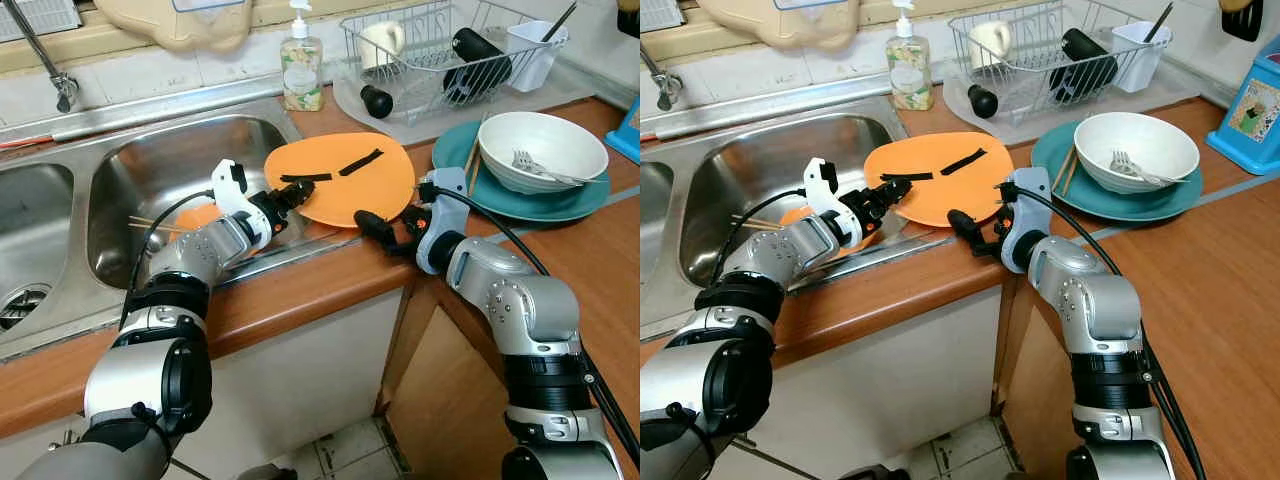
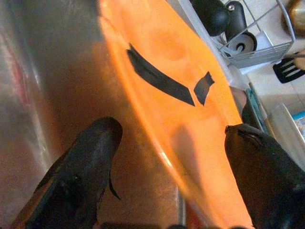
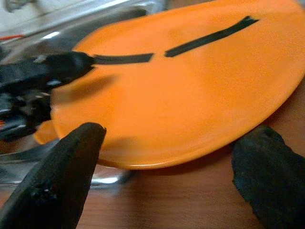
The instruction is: Kitchen organization
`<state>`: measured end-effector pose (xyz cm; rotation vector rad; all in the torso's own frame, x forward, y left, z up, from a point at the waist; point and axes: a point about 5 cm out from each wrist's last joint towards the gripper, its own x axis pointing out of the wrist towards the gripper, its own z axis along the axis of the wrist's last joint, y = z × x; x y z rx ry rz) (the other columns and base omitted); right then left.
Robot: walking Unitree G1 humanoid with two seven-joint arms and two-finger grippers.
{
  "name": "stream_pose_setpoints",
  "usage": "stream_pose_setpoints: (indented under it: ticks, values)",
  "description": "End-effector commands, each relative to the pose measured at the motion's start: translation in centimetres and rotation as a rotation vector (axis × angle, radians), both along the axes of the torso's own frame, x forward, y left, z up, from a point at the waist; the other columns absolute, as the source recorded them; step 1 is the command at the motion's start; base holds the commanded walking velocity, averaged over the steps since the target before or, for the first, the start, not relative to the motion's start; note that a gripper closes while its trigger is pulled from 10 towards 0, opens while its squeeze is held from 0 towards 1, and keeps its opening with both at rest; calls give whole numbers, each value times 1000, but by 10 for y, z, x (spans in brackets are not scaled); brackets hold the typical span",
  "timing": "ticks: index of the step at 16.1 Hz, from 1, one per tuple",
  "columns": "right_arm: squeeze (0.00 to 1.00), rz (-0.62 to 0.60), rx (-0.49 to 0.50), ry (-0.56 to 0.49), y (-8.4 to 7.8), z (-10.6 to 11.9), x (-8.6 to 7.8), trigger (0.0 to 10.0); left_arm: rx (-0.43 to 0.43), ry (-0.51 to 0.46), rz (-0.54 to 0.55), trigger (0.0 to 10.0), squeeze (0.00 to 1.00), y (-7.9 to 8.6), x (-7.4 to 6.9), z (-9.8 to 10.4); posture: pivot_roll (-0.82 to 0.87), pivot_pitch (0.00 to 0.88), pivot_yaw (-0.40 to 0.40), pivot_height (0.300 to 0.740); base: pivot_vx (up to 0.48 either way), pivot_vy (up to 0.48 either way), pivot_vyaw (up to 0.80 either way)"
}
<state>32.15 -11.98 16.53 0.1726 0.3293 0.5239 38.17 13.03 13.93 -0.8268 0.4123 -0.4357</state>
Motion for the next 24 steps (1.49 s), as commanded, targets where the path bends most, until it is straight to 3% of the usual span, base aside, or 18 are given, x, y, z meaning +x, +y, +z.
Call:
stream_pose_setpoints:
  ticks: [1, 2, 3, 16, 24]
  values:
    - [0, 68, 24, -71, 11, 13, -3, 10000, -44, -1, 15, 3137, 0, 1, 2, 5, -151, 0, 126, 740, 0, 0, 0]
    - [0, 74, 25, -76, 12, 14, -4, 10000, -55, -3, 18, 588, 0, 1, 2, 6, -151, 0, 126, 740, 0, 0, 0]
    - [0, 88, 27, -87, 13, 15, -5, 10000, -69, -9, 24, 0, 0, 3, 3, 6, -151, 0, 126, 740, 0, 0, 0]
    - [0, 118, 11, -108, 14, 13, -11, 10000, -165, -18, 83, 0, 0, 13, 2, 7, -150, 0, 122, 740, 0, 0, 0]
    - [0, 142, -17, -118, 15, 12, -14, 10000, -283, -15, 138, 0, 0, 19, 0, 12, -139, 0, 107, 740, 0, 0, 0]
